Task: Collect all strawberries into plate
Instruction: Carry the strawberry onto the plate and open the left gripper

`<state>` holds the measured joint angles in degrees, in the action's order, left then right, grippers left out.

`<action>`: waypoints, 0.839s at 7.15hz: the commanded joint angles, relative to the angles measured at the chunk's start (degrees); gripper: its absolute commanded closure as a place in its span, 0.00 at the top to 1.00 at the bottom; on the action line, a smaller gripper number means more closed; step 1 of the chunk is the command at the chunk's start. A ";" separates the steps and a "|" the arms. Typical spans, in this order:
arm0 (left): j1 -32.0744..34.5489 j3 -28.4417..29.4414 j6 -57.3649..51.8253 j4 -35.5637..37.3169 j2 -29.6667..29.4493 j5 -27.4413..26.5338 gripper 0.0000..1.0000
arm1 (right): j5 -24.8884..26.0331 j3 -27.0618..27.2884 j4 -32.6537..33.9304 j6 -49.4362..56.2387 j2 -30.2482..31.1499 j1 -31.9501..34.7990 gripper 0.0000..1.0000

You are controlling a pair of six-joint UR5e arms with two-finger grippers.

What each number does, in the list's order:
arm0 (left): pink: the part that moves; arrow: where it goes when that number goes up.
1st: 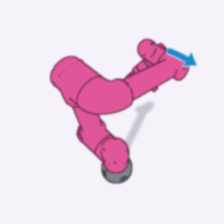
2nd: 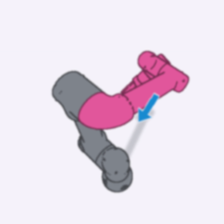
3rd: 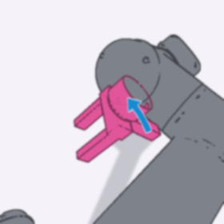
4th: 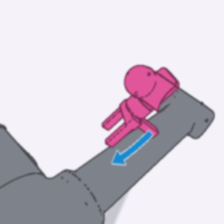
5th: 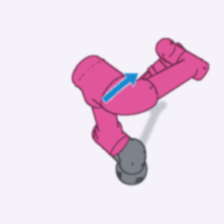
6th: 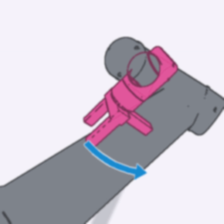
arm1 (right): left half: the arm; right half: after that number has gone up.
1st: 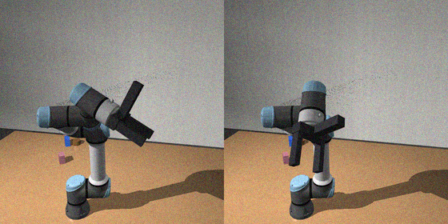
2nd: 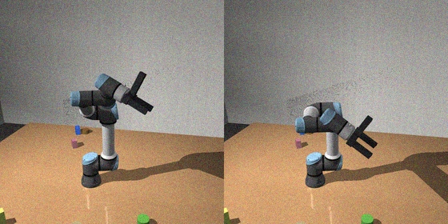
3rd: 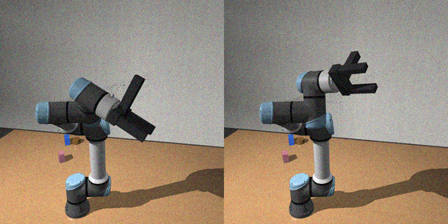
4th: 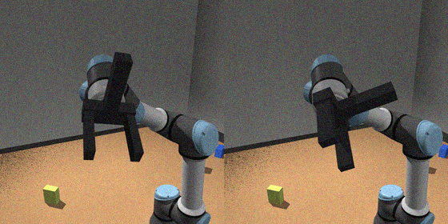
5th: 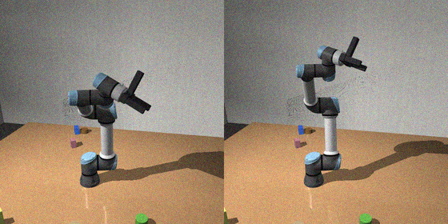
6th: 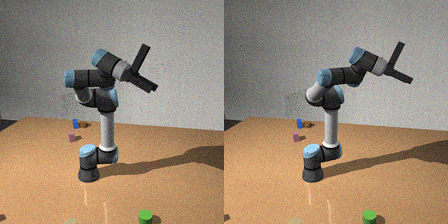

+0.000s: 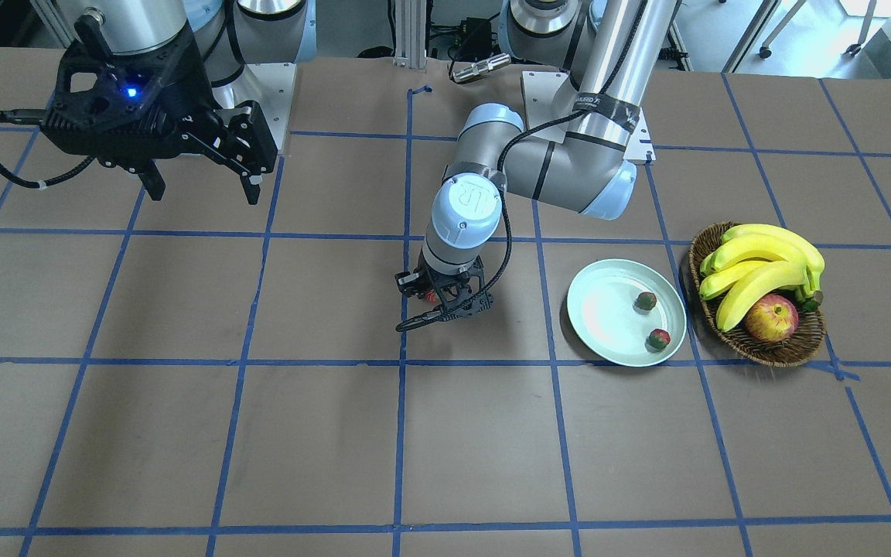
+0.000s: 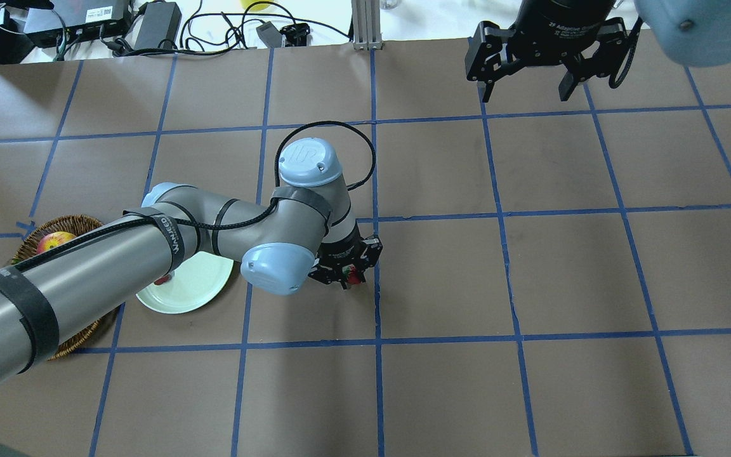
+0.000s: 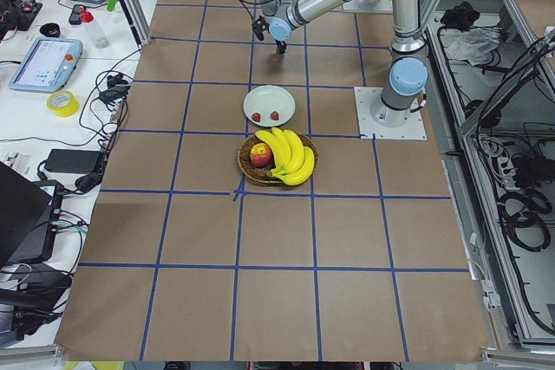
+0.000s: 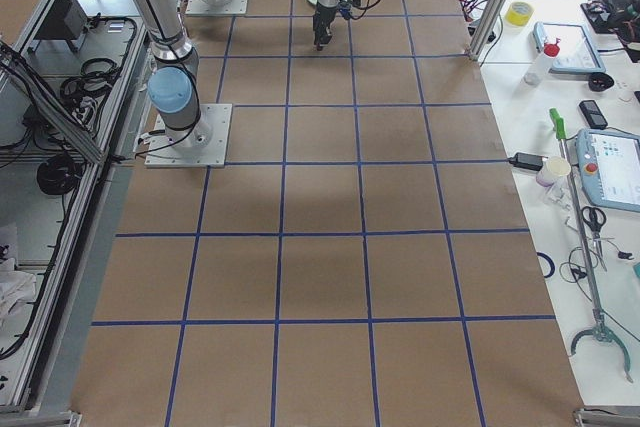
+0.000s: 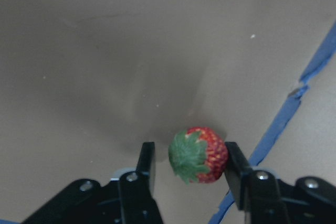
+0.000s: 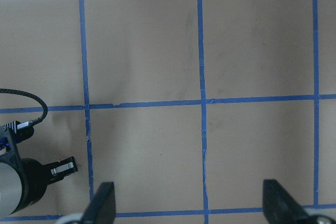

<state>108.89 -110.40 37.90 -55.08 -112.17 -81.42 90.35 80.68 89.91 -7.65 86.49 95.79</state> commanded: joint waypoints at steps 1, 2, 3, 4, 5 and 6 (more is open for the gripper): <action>-1.82 1.75 -7.16 -1.68 2.82 -5.63 0.00 | 0.00 0.00 0.00 0.00 0.00 -0.08 1.00; -5.84 2.98 -12.18 -5.79 4.40 -7.16 0.00 | 0.00 0.00 0.00 0.09 0.00 -0.08 1.00; -10.05 3.34 -17.80 -6.87 5.63 -7.35 0.00 | 0.00 0.00 0.00 0.27 0.00 -0.17 1.00; -14.01 3.26 -25.08 -8.01 7.30 -8.05 0.00 | 0.00 0.00 0.00 0.09 0.00 -0.17 1.00; -17.71 3.17 -35.33 -8.46 8.88 -12.93 0.00 | 0.00 0.00 -0.09 0.18 0.00 -0.17 1.00; -21.92 2.56 -40.57 -8.55 9.25 -13.50 0.00 | 0.00 0.00 0.00 0.18 0.00 -0.17 1.00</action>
<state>91.86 -107.38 5.46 -63.21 -103.93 -92.87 90.35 80.68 89.87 -7.49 86.49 95.63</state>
